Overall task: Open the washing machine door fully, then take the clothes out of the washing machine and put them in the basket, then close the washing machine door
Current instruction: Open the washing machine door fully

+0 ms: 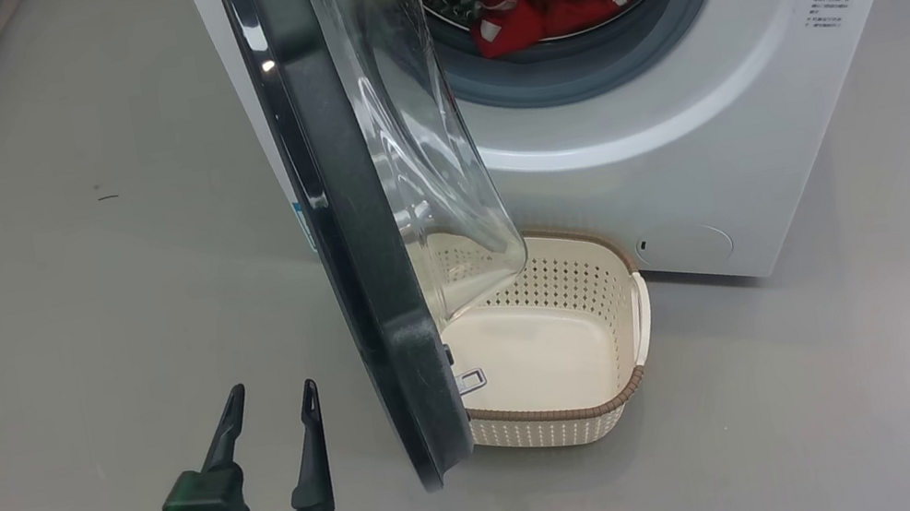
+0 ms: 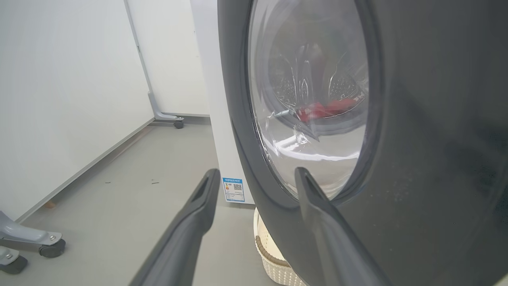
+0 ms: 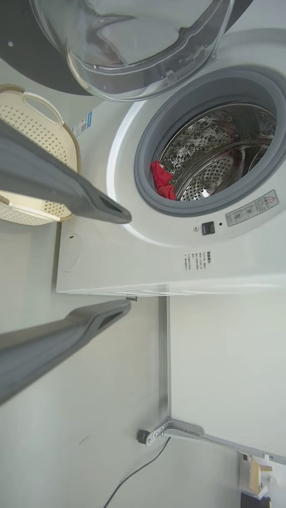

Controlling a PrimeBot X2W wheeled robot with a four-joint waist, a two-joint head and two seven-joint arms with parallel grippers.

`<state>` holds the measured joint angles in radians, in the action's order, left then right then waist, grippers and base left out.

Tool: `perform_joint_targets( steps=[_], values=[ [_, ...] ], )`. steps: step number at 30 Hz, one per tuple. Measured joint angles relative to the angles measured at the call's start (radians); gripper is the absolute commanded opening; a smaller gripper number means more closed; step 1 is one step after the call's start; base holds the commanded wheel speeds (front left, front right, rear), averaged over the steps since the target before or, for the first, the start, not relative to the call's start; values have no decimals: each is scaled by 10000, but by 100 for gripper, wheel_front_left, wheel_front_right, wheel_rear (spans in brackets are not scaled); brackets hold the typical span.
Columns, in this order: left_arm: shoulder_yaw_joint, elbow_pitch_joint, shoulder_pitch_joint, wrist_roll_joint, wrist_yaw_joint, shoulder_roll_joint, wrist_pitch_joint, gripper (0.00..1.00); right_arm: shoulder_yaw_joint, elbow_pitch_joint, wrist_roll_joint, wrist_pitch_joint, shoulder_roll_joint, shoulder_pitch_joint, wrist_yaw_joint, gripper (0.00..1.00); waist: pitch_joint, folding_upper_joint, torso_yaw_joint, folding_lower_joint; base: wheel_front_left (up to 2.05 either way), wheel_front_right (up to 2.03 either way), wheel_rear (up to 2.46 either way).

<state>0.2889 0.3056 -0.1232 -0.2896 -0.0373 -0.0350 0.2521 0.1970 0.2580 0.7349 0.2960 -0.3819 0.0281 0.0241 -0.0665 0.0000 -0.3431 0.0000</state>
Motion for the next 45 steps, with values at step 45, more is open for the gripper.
perform_joint_targets(
  steps=[45],
  values=[
    [-389,92,166,96,161,-6,0,100,-637,-1557,-3615,-355,2826,-1660,734,100,192,0,217,0,0,0,0]
  ],
)
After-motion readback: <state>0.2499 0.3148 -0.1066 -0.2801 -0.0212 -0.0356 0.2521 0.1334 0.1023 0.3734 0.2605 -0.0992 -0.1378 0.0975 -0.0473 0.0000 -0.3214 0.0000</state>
